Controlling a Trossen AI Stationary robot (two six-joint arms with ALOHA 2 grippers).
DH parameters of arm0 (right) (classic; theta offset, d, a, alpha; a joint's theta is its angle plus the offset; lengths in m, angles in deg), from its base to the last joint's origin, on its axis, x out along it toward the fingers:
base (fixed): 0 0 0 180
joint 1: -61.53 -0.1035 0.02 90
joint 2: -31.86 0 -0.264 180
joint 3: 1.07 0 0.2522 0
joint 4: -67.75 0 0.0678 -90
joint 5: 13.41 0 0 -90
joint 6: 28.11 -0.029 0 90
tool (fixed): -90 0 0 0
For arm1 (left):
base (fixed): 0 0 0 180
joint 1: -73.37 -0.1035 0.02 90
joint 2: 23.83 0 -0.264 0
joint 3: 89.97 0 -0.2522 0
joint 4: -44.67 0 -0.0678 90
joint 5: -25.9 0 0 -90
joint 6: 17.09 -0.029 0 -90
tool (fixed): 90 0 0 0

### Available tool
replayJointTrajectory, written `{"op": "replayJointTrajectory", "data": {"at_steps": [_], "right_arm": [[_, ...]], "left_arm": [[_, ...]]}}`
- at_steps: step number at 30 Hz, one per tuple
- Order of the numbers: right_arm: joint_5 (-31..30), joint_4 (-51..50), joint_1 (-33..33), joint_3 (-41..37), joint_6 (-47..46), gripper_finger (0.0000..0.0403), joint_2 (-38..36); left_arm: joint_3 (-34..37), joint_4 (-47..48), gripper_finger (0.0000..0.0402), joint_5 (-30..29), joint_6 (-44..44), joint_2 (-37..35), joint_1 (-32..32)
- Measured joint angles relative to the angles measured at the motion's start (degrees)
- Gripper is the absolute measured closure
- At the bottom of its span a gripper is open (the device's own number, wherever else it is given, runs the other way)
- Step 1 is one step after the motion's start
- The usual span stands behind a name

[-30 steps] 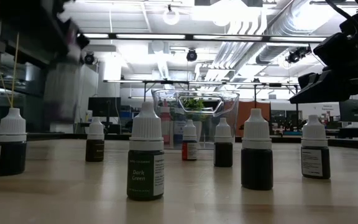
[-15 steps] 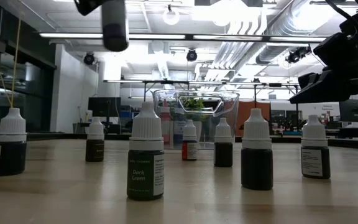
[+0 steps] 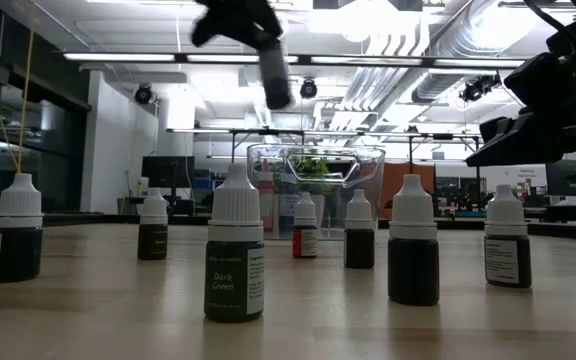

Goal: Pick & Place food coloring
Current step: Put the large violet food coloring bottle into the transparent bin

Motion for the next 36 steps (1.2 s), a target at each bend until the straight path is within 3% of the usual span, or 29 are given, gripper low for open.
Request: {"op": "replayJointTrajectory", "data": {"at_steps": [6, 15, 26, 36], "right_arm": [[0.0, 0.0, 0.0, 0.0, 0.0, 0.0402, 0.0], [0.0, 0.0, 0.0, 0.0, 0.0, 0.0402, 0.0], [0.0, -0.1, 0.0, 0.0, 0.0, 0.0402, 0.0], [0.0, -0.1, 0.0, 0.0, 0.0, 0.0402, 0.0]], "left_arm": [[-10.5, 0.7, 0.0296, -0.4, 2.2, 10.5, -4.9], [-22.0, 0.5, 0.0296, -5.4, 6.2, 24.3, -10.1], [-23.0, 3.0, 0.0296, -14.9, 10.5, 29.5, -13.6], [-23.2, 2.3, 0.0296, -18.4, 14.4, 32.4, -14.2]]}}
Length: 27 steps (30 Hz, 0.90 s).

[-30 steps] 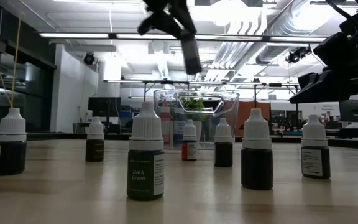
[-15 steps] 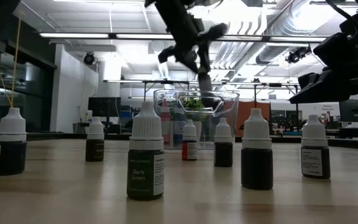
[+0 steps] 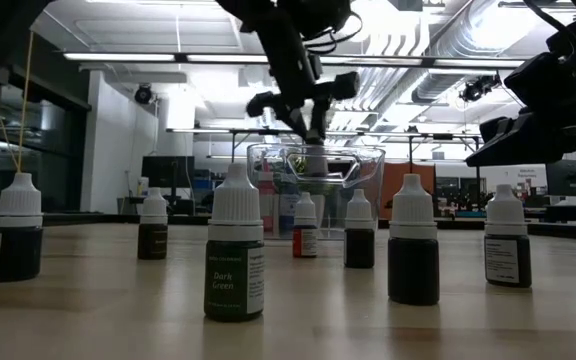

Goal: Pick & Place food coloring
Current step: Put the large violet food coloring bottle into the transparent bin

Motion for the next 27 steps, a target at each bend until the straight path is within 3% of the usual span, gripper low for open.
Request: {"op": "replayJointTrajectory", "data": {"at_steps": [27], "right_arm": [[0.0, 0.0, 0.0, 0.0, 0.0, 0.0402, 0.0]], "left_arm": [[0.2, 1.8, 0.0295, 0.8, 0.4, 5.1, -1.9]]}}
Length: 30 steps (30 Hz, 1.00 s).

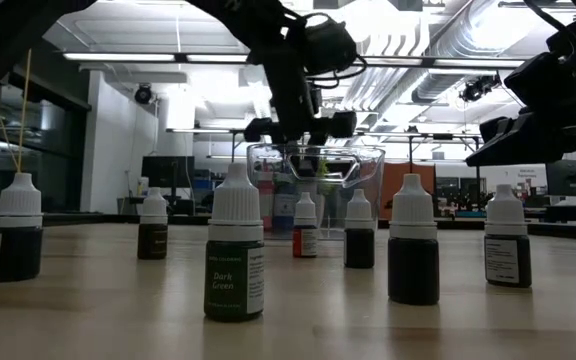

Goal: Pick & Place food coloring
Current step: Put the large violet food coloring bottle into the transparent bin, then put the large black food coloring bottle into the transparent bin

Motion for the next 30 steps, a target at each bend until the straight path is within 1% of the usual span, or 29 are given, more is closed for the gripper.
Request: {"op": "replayJointTrajectory", "data": {"at_steps": [7, 14, 17, 26, 30], "right_arm": [[0.0, 0.0, 0.0, 0.0, 0.0, 0.0402, 0.0], [0.0, 0.0, 0.0, 0.0, 0.0, 0.0402, 0.0], [0.0, 0.0, 0.0, 0.0, 0.0, 0.0402, 0.0], [0.0, 0.0, 0.0, 0.0, 0.0, 0.0402, 0.0], [0.0, 0.0, 0.0, 0.0, 0.0, 0.0402, 0.0]], "left_arm": [[0.0, 0.0, 0.0292, 1.2, 0.0, 0.3, 0.0], [0.1, 0.2, 0.0252, 1.0, 0.0, 0.3, -0.7], [0.0, 0.2, 0.0243, 0.7, 0.0, 0.3, -0.8], [0.0, -0.4, 0.0239, 0.7, -0.1, 0.3, -0.7], [-0.6, -0.4, 0.0239, 0.7, -1.9, 0.3, -0.8]]}}
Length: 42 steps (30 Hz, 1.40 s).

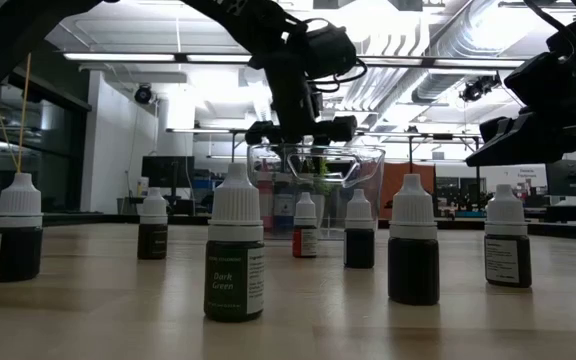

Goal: Pick & Place food coloring
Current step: Put the large black food coloring bottle into the transparent bin

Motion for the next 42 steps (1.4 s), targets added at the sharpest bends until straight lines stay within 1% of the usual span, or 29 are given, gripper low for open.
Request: {"op": "replayJointTrajectory", "data": {"at_steps": [6, 16, 19, 24, 27, 31, 34, 39, 42], "right_arm": [[0.0, 0.0, 0.0, 0.0, 0.0, 0.0402, 0.0], [0.0, 0.0, 0.0, 0.0, 0.0, 0.0402, 0.0], [0.0, 0.0, 0.0, 0.0, 0.0, 0.0402, 0.0], [0.0, 0.0, 0.0, 0.0, 0.0, 0.0402, 0.0], [0.0, 0.0, 0.0, 0.0, 0.0, 0.0402, 0.0], [0.0, 0.0, 0.0, 0.0, 0.0, 0.0402, 0.0], [0.0, 0.0, 0.0, 0.0, 0.0, 0.0402, 0.0], [0.0, 0.0, 0.0, 0.0, 0.0, 0.0402, 0.0], [0.0, 0.0, 0.0, 0.0, 0.0, 0.0402, 0.0]], "left_arm": [[-3.7, 0.1, 0.0238, -0.1, -3.1, -0.1, 0.0], [-14.1, 4.0, 0.0238, -0.9, -9.6, -0.4, 0.5], [-14.8, 3.3, 0.0238, -1.1, -12.2, -2.2, 1.3], [-14.8, 4.6, 0.0238, -2.8, -17.8, -6.0, 2.8], [-13.7, 5.0, 0.0238, -2.9, -20.3, -8.9, 3.6], [-8.6, 5.1, 0.0238, -2.0, -20.7, -14.2, 4.3], [-1.6, 4.3, 0.0238, -1.4, -21.2, -19.9, 4.8], [14.8, -1.3, 0.0238, 0.2, -20.7, -31.8, 6.2], [24.2, -3.1, 0.0238, 2.6, -20.4, -39.1, 7.6]]}}
